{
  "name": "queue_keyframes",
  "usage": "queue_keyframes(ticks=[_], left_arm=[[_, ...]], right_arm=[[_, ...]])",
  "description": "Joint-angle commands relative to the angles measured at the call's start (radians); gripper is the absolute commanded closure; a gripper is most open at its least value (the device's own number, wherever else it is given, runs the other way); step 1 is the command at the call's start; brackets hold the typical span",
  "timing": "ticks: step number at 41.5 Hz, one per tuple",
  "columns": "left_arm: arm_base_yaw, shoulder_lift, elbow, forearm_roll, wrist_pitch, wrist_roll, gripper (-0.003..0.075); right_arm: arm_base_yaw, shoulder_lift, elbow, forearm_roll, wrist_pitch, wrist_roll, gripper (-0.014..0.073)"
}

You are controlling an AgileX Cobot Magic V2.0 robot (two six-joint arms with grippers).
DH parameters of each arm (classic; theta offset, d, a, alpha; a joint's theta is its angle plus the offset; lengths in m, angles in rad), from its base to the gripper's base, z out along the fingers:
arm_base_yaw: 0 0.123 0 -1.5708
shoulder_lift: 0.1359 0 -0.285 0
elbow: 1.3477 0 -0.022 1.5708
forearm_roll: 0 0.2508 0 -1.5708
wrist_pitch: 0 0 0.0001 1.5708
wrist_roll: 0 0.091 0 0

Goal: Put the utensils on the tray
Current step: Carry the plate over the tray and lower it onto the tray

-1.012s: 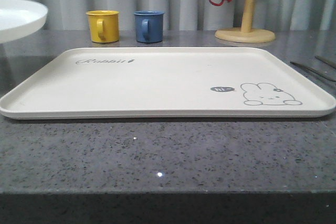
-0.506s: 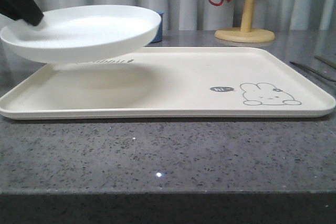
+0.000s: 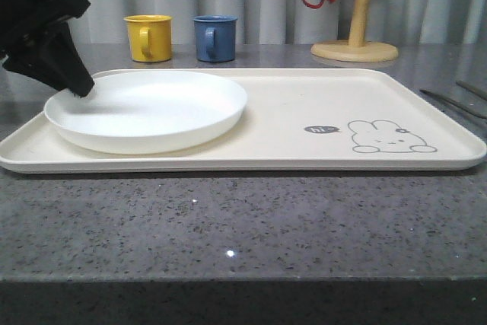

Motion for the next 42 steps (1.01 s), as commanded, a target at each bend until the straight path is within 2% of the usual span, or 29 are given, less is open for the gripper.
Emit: queue_keyframes(ticks=[1, 5, 7, 9, 17, 23, 32, 36, 42], left_arm=[[-0.008, -0.034, -0.033, -0.050, -0.006, 0.003, 0.0545], [-0.008, -0.034, -0.033, -0.050, -0.005, 0.003, 0.0370], [-0.008, -0.038, -0.035, -0.047, -0.005, 0.003, 0.0312], [-0.008, -0.043, -0.035, -0.028, -0.004, 0.003, 0.0289], [-0.031, -0.138, -0.035, 0.030, -0.009, 0.003, 0.0290], [-0.131, -0.241, -0.035, 0.155, -0.010, -0.029, 0.0291], [-0.364, -0.402, -0.004, 0.570, -0.013, -0.362, 0.0321], [-0.456, -0.483, 0.039, 0.668, -0.015, -0.483, 0.0321], [-0.539, -0.610, 0.138, 0.746, -0.031, -0.610, 0.0321]], right_arm=[[-0.006, 0.005, -0.033, -0.010, -0.059, -0.008, 0.0096], [-0.006, 0.005, -0.033, -0.010, -0.059, -0.008, 0.0096], [-0.006, 0.005, -0.033, -0.010, -0.059, -0.008, 0.0096], [-0.006, 0.005, -0.033, -0.010, -0.059, -0.008, 0.0096], [-0.006, 0.005, -0.033, -0.010, -0.059, -0.008, 0.0096], [-0.006, 0.005, -0.033, -0.010, -0.059, -0.008, 0.0096], [-0.006, 0.005, -0.033, -0.010, -0.059, -0.008, 0.0096], [-0.006, 0.005, -0.033, -0.010, -0.059, -0.008, 0.0096], [-0.006, 0.005, -0.033, -0.010, -0.059, -0.008, 0.0096]])
